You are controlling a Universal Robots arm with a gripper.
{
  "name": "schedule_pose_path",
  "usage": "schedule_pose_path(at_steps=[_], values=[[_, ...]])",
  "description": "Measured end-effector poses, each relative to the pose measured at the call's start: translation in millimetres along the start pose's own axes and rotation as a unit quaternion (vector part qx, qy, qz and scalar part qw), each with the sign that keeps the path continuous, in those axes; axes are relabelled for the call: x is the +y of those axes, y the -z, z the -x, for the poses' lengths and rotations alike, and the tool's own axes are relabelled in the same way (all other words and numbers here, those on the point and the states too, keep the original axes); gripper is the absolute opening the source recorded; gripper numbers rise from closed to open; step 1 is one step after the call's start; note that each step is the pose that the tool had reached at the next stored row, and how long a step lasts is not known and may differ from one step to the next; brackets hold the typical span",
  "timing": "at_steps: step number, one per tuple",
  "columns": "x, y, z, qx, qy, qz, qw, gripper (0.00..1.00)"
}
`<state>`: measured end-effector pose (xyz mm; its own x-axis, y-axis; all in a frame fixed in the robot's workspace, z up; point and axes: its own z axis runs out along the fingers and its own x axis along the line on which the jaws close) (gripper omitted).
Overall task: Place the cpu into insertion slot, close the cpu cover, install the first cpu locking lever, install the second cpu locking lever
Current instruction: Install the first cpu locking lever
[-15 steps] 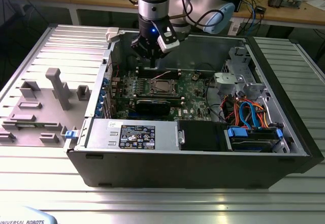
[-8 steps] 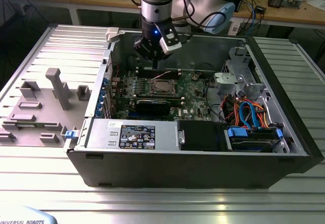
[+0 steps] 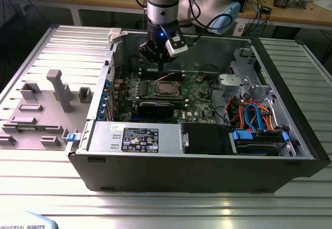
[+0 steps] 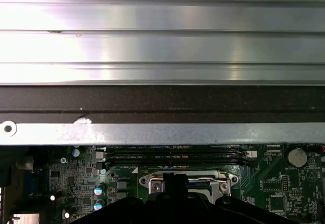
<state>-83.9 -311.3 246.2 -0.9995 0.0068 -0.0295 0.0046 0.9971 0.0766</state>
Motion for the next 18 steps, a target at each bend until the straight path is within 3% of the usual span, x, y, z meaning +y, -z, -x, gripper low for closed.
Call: schedule_pose_path(at_steps=[10,12,14,18], values=[[-0.1,-0.4,0.0,0.0000,0.000,0.0002,1.0000,0.11],[-1.2,-1.1,0.4,0.0001,0.000,0.0090,1.0000,0.11],[-2.3,-2.2,1.2,0.0000,-0.001,0.0147,0.9999,0.11],[-2.6,-5.4,7.8,0.0001,0.000,0.0140,0.9999,0.11]])
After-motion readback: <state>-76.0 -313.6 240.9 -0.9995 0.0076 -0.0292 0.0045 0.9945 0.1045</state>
